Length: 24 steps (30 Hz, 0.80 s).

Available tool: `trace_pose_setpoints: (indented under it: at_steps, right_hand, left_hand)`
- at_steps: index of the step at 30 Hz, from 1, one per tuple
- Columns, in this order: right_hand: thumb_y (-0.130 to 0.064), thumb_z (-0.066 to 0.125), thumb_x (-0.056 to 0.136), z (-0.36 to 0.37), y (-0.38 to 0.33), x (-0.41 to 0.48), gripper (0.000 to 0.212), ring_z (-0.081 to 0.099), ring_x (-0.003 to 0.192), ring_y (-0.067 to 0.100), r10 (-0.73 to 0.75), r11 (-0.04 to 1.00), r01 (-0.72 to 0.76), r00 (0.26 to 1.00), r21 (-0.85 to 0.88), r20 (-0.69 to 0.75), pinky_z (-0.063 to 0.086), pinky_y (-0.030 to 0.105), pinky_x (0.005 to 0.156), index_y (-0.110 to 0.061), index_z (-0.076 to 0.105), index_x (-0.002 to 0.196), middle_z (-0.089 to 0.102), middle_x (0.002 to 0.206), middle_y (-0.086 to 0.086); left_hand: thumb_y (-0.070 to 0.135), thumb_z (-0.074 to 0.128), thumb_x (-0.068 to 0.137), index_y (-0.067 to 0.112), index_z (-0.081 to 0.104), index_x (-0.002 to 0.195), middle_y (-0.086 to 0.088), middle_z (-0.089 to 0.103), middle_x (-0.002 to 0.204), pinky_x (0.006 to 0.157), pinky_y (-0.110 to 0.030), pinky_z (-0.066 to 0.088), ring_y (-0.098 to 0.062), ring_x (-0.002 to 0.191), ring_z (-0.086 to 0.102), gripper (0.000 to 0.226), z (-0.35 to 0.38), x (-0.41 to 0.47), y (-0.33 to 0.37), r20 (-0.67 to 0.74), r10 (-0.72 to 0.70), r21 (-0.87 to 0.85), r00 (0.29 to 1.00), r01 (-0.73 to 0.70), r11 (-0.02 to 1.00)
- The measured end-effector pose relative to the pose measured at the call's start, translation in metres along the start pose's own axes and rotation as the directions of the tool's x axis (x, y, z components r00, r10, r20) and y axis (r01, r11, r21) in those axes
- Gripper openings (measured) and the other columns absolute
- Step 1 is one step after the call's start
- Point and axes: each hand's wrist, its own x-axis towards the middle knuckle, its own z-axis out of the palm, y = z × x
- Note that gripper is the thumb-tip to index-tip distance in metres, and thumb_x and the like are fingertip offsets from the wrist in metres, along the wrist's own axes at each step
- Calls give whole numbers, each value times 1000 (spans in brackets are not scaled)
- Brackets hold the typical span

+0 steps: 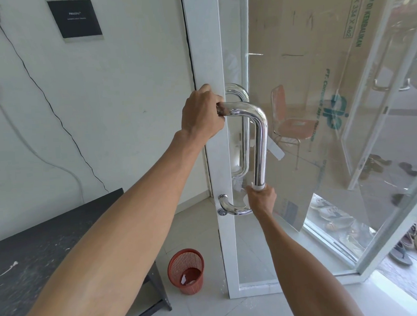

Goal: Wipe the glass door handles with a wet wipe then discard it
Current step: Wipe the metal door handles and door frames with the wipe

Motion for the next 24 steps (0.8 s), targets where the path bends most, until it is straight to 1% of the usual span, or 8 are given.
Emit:
trace_pose_setpoints:
  at_steps: [3, 6, 11, 13, 15, 16, 19, 24]
  right_hand:
    - [-16, 72, 75, 2, 12, -3, 15, 56, 62, 25, 67, 998, -67, 998, 11, 0, 47, 31, 61, -4, 62, 74, 57, 60, 3]
    - [-15, 70, 78, 7, 15, -7, 13, 53, 70, 26, 130, 991, -127, 990, 52, -59, 46, 34, 68, -7, 60, 76, 55, 67, 5]
    - [-20, 68, 81, 24, 24, -10, 10, 62, 80, 31, 322, 936, -304, 942, 177, -89, 53, 41, 79, -13, 60, 81, 64, 81, 11]
    - [-23, 68, 81, 28, 30, -12, 17, 61, 74, 30, 421, 881, -393, 905, 264, -56, 54, 39, 68, -8, 64, 89, 64, 80, 11]
    - [-26, 70, 83, 32, 33, -18, 24, 57, 67, 27, 502, 811, -474, 865, 342, 10, 45, 30, 50, -7, 60, 94, 61, 80, 10]
    - [-29, 71, 84, 34, 34, -21, 27, 57, 69, 28, 536, 782, -512, 843, 356, 37, 41, 28, 48, -9, 57, 96, 61, 83, 11]
    - [-35, 74, 81, 43, 33, -28, 40, 60, 88, 32, 602, 720, -592, 792, 362, 101, 44, 33, 62, -10, 55, 106, 61, 95, 12]
    - [-37, 76, 79, 53, 30, -32, 47, 55, 92, 29, 653, 600, -704, 705, 380, 276, 55, 40, 83, -9, 47, 104, 53, 101, 10]
  left_hand:
    - [13, 63, 80, 17, 75, 91, -3, 52, 93, 64, -30, 40, -21, 77, 46, 17, 0, -1, 1, 2, 4, -5, 1000, -4, 1000]
    - [14, 61, 81, 17, 76, 93, -5, 55, 95, 64, -31, 42, -25, 81, 52, 19, -1, -2, 3, -3, 4, 0, 1000, -4, 1000]
    - [13, 61, 82, 15, 75, 92, -6, 56, 97, 64, -32, 43, -26, 82, 54, 18, -2, -4, 6, -4, -6, 6, 1000, 6, 1000]
    - [12, 61, 81, 15, 75, 94, -6, 57, 98, 65, -34, 46, -29, 85, 57, 19, -2, -5, 8, -7, -3, 3, 1000, 3, 1000]
    - [13, 61, 81, 15, 76, 97, -6, 58, 99, 69, -36, 50, -29, 88, 57, 21, -2, -6, 7, -11, -3, 1, 1000, 3, 1000]
    - [14, 61, 82, 16, 75, 97, -6, 58, 99, 69, -35, 48, -29, 88, 57, 21, -2, -6, 6, -13, -2, -3, 1000, 2, 1000]
    - [15, 60, 83, 17, 75, 94, -5, 56, 98, 66, -33, 43, -29, 87, 56, 18, -2, -5, 5, -16, 1, -3, 1000, -1, 1000]
    - [15, 60, 83, 17, 74, 94, -5, 56, 98, 70, -35, 47, -28, 87, 56, 18, 1, -3, 3, -17, -2, -9, 1000, 2, 1000]
